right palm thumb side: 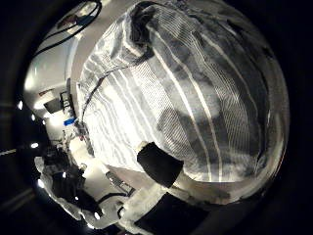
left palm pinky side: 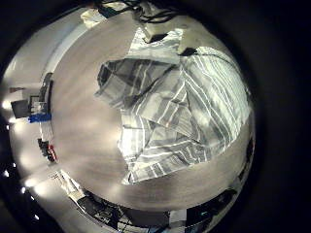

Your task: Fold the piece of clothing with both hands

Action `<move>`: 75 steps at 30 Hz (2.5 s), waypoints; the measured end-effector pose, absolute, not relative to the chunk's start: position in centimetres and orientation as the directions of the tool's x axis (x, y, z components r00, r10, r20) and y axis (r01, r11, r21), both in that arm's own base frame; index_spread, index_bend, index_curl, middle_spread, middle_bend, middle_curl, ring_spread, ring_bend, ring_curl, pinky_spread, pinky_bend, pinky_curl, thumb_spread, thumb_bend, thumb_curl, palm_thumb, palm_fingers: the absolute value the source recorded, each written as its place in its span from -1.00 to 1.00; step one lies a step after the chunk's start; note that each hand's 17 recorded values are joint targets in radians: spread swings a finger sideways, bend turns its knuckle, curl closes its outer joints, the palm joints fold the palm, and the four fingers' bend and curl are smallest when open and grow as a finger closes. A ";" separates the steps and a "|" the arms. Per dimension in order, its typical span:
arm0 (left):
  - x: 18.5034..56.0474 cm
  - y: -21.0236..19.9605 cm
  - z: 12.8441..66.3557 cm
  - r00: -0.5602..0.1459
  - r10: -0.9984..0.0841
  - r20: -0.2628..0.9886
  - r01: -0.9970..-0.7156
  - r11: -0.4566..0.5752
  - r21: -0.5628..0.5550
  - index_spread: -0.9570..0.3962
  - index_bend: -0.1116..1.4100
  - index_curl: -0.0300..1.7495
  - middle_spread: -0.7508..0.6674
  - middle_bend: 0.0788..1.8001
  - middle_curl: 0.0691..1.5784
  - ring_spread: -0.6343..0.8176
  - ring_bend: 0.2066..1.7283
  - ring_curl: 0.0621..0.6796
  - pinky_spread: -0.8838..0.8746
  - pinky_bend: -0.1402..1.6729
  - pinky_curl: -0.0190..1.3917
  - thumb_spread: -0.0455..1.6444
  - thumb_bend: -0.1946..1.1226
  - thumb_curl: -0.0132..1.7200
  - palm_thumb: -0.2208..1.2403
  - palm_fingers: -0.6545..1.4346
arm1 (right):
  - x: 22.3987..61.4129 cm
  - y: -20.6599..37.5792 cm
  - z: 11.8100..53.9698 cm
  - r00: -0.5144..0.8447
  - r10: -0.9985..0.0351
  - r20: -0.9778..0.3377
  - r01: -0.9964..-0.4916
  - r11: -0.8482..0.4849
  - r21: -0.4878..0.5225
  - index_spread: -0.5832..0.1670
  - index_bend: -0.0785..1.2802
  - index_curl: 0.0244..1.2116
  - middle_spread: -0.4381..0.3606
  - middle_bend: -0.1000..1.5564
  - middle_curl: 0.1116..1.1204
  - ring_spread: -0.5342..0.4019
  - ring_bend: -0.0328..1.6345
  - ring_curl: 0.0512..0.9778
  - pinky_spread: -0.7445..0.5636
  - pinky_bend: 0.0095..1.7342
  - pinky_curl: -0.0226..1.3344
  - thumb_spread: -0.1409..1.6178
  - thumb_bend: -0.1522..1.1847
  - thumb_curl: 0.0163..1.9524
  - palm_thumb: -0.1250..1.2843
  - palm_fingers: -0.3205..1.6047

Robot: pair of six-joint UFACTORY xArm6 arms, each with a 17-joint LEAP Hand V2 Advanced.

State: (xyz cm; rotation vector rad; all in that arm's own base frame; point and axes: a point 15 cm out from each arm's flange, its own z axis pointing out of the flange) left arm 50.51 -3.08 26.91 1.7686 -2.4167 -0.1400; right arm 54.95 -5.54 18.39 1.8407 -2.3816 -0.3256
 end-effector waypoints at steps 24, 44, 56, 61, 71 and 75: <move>50.4 -2.4 28.1 -0.295 -0.954 0.058 -0.944 0.300 0.138 0.49 -0.63 -0.57 0.46 -0.88 -0.65 0.51 -0.51 -0.49 0.61 -0.52 -0.49 0.40 -0.73 -0.57 0.04 -0.28 | 51.7 -2.6 18.9 -0.249 -0.964 -0.093 -0.907 0.199 0.371 -0.47 -0.24 -0.30 -0.44 0.27 -0.09 -0.41 0.48 -0.22 -0.64 0.15 -0.44 0.45 -0.75 -0.58 0.19 0.71; 49.7 -2.4 28.7 -0.303 -0.951 0.064 -0.939 0.309 0.148 0.50 -0.63 -0.57 0.45 -0.87 -0.65 0.52 -0.51 -0.49 0.61 -0.52 -0.50 0.39 -0.73 -0.57 0.06 -0.27 | 49.0 -6.4 24.9 -0.229 -0.956 -0.182 -0.936 0.165 0.311 -0.33 0.60 0.34 -0.29 0.72 0.22 -0.29 0.77 0.14 -0.25 0.58 -0.10 0.40 -0.72 -0.38 0.65 0.55; 49.4 -2.7 28.9 -0.310 -0.948 0.067 -0.937 0.317 0.150 0.50 -0.62 -0.57 0.46 -0.88 -0.66 0.52 -0.52 -0.49 0.61 -0.52 -0.51 0.40 -0.73 -0.57 0.07 -0.27 | 48.2 -9.9 23.6 -0.274 -0.921 -0.277 -0.937 0.191 0.291 -0.31 -0.33 -0.01 -0.22 0.14 -0.11 -0.23 0.48 -0.05 -0.17 0.33 -0.21 0.48 -0.83 -0.52 0.01 -0.71; 49.2 -2.5 29.0 -0.309 -0.949 0.066 -0.937 0.315 0.149 0.50 -0.62 -0.57 0.46 -0.88 -0.66 0.52 -0.52 -0.49 0.61 -0.52 -0.51 0.40 -0.73 -0.57 0.07 -0.27 | 48.9 -9.1 23.3 -0.267 -0.925 -0.271 -0.941 0.189 0.282 -0.18 -0.44 -0.18 0.08 -0.17 -0.34 0.12 0.15 -0.32 0.30 0.10 -0.38 0.45 -0.83 -0.57 -0.13 -0.79; 48.9 -2.5 28.7 -0.313 -0.947 0.068 -0.934 0.320 0.158 0.50 -0.63 -0.57 0.47 -0.87 -0.66 0.51 -0.52 -0.50 0.61 -0.52 -0.51 0.40 -0.73 -0.57 0.07 -0.27 | 51.9 -3.7 18.9 -0.229 -0.947 -0.227 -0.943 0.159 0.292 0.10 -0.65 -0.35 0.53 -0.38 -0.50 0.49 -0.10 -0.52 0.61 -0.16 -0.54 0.42 -0.81 -0.62 -0.24 -0.65; 48.8 -2.4 28.9 -0.319 -0.945 0.067 -0.933 0.326 0.155 0.50 -0.63 -0.57 0.47 -0.87 -0.66 0.51 -0.52 -0.50 0.61 -0.52 -0.51 0.40 -0.73 -0.57 0.07 -0.27 | 51.8 -3.3 17.7 -0.240 -0.956 -0.167 -0.933 0.179 0.314 0.19 -0.67 -0.41 0.60 -0.40 -0.52 0.52 -0.07 -0.53 0.64 -0.17 -0.57 0.41 -0.81 -0.63 -0.24 -0.58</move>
